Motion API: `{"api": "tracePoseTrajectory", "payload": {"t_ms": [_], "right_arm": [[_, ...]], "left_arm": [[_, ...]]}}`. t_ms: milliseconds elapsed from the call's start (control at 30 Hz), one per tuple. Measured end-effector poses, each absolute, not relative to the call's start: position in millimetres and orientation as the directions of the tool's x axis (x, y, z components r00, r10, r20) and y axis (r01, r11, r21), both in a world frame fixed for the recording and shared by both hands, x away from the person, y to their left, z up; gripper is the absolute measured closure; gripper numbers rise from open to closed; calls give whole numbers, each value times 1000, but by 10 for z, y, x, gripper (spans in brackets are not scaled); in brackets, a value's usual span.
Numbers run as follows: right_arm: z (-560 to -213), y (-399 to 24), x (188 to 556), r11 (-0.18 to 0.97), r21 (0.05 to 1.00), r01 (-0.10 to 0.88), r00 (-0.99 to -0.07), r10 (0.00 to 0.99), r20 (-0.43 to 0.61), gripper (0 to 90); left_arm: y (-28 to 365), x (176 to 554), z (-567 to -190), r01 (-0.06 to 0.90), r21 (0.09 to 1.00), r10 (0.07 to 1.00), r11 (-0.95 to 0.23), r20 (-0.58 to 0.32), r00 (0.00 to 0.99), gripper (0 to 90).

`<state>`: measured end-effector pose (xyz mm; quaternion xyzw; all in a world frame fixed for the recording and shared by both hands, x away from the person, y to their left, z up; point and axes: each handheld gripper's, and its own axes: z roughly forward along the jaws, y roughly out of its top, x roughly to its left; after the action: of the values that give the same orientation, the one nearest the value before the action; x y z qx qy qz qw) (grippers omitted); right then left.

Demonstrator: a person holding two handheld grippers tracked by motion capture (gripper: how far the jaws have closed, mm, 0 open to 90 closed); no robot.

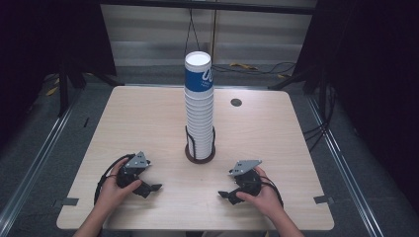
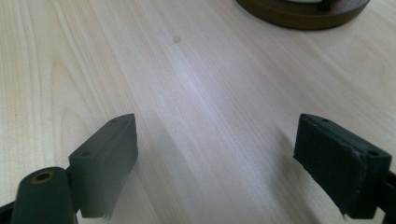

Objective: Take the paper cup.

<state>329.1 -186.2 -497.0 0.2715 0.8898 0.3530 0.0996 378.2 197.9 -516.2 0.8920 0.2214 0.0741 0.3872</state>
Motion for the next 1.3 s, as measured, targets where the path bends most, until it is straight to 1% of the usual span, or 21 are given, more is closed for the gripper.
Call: {"api": "tracePoseTrajectory", "payload": {"t_ms": [100,133,200,233,267,300,333,433,600,633,733,900,1033,1133,1233,1300], "right_arm": [[-4935,-1868,3294,591,696,408,-831,556,16,130],[-4935,-1868,3294,591,696,408,-831,556,16,130],[-4924,-1879,3292,584,700,410,-829,559,18,131],[-4921,-1885,3293,590,693,415,-828,561,18,131],[-4921,-1891,3293,594,684,422,-823,568,14,132],[-4921,-1900,3296,598,679,425,-821,571,11,132],[-4905,-1918,3303,580,687,438,-818,574,37,133],[-4836,-1941,3314,568,699,435,-815,578,38,134],[-4736,-1961,3325,537,719,440,-817,571,74,134],[-4692,-1978,3340,514,725,459,-810,577,104,134],[-4626,-2006,3371,491,736,466,-804,582,120,134],[-4532,-2024,3411,482,743,464,-798,592,114,134],[-4420,-1975,3463,504,736,452,-810,577,102,134],[-4373,-1940,3483,518,730,445,-816,571,92,134],[-4310,-1901,3510,530,725,440,-821,564,86,134],[-4269,-1884,3529,538,723,433,-825,560,77,134]], "left_arm": [[1983,3767,-5134,354,711,467,-608,-41,883,16],[1983,3767,-5134,354,711,467,-608,-41,883,46],[1991,3757,-5098,360,706,472,-611,-40,880,169],[1992,3752,-5081,370,712,478,-597,-55,877,169],[1997,3752,-5065,382,713,479,-588,-73,875,207],[2001,3752,-5051,389,713,475,-584,-90,876,176],[2004,3746,-5030,389,714,477,-583,-87,875,172],[2003,3743,-4970,398,728,468,-558,-119,876,160],[1977,3761,-4864,408,727,453,-552,-149,879,159],[1962,3776,-4817,413,730,446,-545,-165,880,159],[1942,3786,-4769,414,728,436,-547,-175,883,159],[1898,3819,-4622,421,733,434,-535,-190,881,159],[1863,3846,-4473,437,734,424,-520,-222,878,159],[1827,3854,-4396,421,729,413,-539,-208,887,159],[1816,3867,-4352,419,731,404,-539,-213,890,161],[1821,3880,-4314,416,728,411,-545,-201,889,162]]}}
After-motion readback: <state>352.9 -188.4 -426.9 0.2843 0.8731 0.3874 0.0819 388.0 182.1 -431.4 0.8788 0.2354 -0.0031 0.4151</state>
